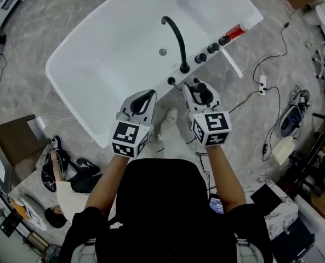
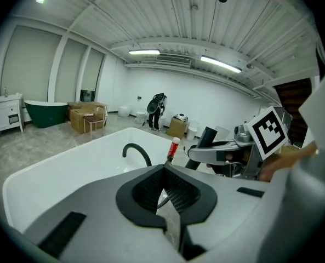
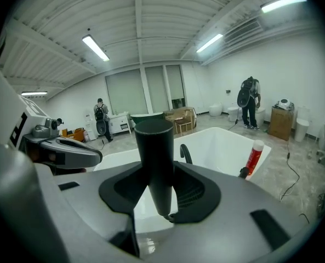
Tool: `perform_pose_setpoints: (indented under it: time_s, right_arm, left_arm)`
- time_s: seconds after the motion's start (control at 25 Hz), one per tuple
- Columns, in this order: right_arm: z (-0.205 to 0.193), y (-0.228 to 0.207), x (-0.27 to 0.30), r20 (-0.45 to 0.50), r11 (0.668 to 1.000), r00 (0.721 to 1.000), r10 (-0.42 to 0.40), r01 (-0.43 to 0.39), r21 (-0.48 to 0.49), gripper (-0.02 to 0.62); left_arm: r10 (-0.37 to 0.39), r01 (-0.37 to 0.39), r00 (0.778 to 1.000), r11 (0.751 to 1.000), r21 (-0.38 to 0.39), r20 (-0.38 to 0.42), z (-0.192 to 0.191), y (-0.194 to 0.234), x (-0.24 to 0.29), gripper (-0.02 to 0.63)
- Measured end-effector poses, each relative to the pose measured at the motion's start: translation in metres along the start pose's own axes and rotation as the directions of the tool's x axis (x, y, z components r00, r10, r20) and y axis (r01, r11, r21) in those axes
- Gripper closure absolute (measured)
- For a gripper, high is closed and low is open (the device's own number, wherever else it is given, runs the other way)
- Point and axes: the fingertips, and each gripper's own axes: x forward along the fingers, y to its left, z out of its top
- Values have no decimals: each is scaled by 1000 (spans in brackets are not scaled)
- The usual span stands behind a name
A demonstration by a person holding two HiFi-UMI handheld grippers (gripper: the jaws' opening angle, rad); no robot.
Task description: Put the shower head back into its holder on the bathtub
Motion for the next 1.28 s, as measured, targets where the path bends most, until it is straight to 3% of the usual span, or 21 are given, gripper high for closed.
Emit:
perform_pose_setpoints:
  time_s: [0.68,1.28]
  right_arm:
    - [-80,-29,68,-144,999,989,44,-45,-2,449]
    - [-161,-35,117,-283,995,957,72,-89,-50,449]
  left_arm:
    - [-3,-3,994,999,-54,-113,-74,26,76,592]
    - [65,-78,985,994,-74,-158,-125,69,104,592]
